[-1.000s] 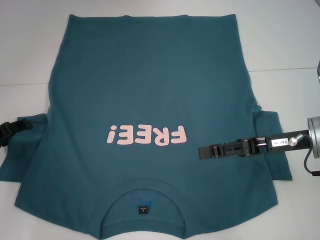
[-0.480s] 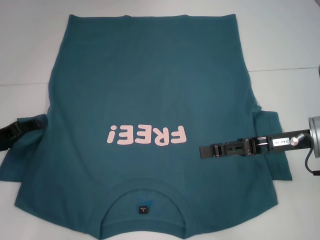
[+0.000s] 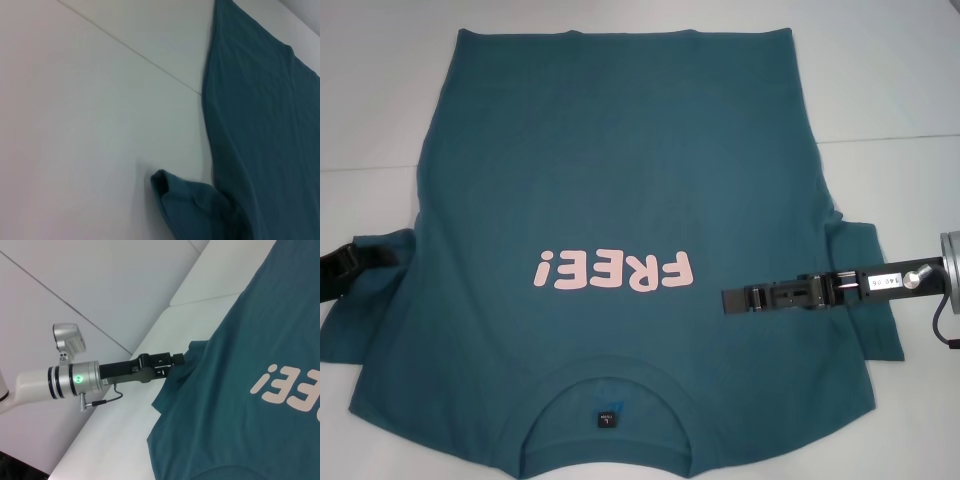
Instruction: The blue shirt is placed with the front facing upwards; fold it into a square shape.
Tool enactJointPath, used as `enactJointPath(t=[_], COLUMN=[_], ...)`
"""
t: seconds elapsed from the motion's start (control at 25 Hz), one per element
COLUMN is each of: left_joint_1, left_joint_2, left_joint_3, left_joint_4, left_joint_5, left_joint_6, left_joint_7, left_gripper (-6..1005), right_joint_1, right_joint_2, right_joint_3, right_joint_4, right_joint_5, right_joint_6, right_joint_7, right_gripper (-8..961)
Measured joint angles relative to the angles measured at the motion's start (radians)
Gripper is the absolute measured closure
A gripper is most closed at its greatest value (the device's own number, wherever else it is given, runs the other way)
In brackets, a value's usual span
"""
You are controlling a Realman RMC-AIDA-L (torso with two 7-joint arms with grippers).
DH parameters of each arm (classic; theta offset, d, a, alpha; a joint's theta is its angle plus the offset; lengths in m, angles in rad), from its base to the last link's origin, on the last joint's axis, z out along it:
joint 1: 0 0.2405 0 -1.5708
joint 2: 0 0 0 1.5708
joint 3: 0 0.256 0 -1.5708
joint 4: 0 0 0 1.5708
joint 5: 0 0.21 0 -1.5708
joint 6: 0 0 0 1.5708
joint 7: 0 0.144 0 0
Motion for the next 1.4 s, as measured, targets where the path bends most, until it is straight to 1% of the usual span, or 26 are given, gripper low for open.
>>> enactJointPath(t=[0.12,0.36,0.6,0.8,1.0,1.12,1.28,1.4], left_joint_1=[-0.001,-0.001,0.001,-0.002,-0.004,0.001,-0.004,-0.020], left_joint_2=[0.000,-0.002,-0.005,-0.004,-0.001,0.001,0.016,0.026], left_joint_3=[0.004,0.013,0.015,0.017,0.017,0.016,0.012,0.008], left_joint_4=[0.000,0.002,0.022,0.026,0.030,0.062,0.084,0.099], left_joint_5=[0.006,0.011,0.012,0.019,0.038,0.038,0.063,0.119], left_joint_6=[-0.003,-0.007,-0.005,-0.002,-0.006,-0.008,-0.008,-0.009], left_joint_7=[0.000,0.003,0.003,0.008,0.010,0.011,0.010,0.004], left_gripper=[286,500,742,963,999,999,999,1000], right_joint_1=[-0.001,-0.001,-0.002,-0.003,-0.003,-0.003,-0.003,-0.003], right_joint_2=[-0.001,-0.002,-0.003,-0.004,-0.005,-0.005,-0.006,-0.006], right_joint_3=[0.006,0.011,0.020,0.021,0.022,0.022,0.022,0.022], right_joint_4=[0.000,0.008,0.012,0.012,0.012,0.012,0.015,0.017], right_joint_5=[0.000,0.000,0.000,0.000,0.000,0.000,0.000,0.000], right_joint_6=[0.000,0.001,0.001,0.001,0.001,0.001,0.001,0.001], right_joint_7=[0.001,0.001,0.001,0.001,0.001,0.002,0.003,0.004], right_gripper=[9,9,10,10,10,10,10,10])
